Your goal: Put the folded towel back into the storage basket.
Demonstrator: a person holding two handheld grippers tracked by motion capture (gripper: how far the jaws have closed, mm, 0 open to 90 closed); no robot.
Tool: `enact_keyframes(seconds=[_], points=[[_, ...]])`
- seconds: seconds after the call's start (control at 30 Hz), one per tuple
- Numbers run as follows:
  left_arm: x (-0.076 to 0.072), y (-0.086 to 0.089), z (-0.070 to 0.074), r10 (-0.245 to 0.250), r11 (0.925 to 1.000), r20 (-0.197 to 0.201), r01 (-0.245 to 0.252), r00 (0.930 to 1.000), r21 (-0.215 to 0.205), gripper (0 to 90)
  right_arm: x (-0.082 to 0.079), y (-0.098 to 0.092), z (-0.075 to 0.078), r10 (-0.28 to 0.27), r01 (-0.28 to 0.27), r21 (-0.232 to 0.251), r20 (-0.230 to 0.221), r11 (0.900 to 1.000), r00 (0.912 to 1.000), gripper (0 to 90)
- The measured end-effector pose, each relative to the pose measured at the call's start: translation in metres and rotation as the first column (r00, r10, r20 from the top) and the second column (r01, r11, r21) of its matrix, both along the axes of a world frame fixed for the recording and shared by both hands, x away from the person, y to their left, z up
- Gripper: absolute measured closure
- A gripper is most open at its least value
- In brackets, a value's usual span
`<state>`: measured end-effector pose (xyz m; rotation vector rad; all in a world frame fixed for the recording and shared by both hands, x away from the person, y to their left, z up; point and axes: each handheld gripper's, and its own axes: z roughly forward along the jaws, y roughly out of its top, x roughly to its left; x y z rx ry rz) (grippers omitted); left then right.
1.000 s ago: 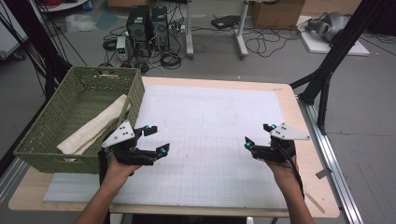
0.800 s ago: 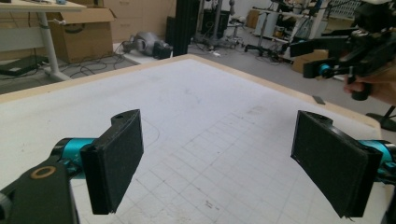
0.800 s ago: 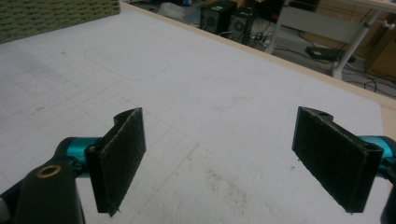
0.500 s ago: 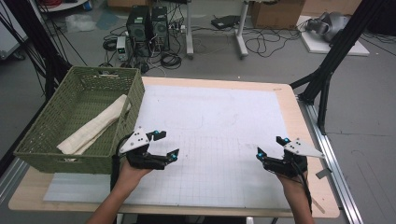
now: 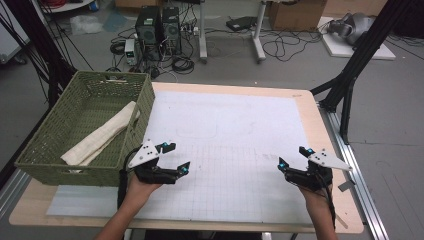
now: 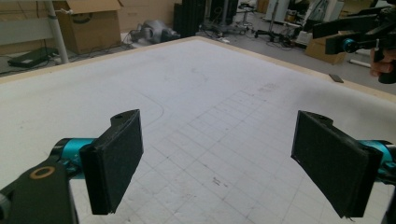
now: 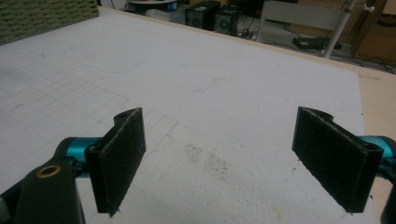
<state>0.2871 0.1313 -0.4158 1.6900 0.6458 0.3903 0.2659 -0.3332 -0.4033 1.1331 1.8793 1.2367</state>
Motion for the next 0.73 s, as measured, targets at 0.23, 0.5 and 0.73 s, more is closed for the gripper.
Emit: enact_keyframes(seconds=[0.23, 0.5, 0.73], points=[[-0.0031, 0.0011, -0.0011, 0.011, 0.9999, -0.004, -0.011, 0.9999, 0.002, 16.9, 0.0014, 0.0040, -0.0001, 0.008, -0.008, -0.024, 0.001, 1.000, 1.0000, 15.8], [-0.0023, 0.0015, -0.0036, 0.017, 0.9999, -0.014, -0.017, 0.9998, 0.004, 16.9, 0.0022, 0.0061, -0.0011, 0.011, -0.012, -0.036, -0.007, 0.999, 0.9999, 15.9], [0.0003, 0.0024, -0.0066, 0.033, 0.9992, -0.032, -0.032, 0.9989, 0.022, 16.9, 0.0037, 0.0075, -0.0033, 0.018, -0.019, -0.048, -0.023, 0.999, 0.9996, 15.9]])
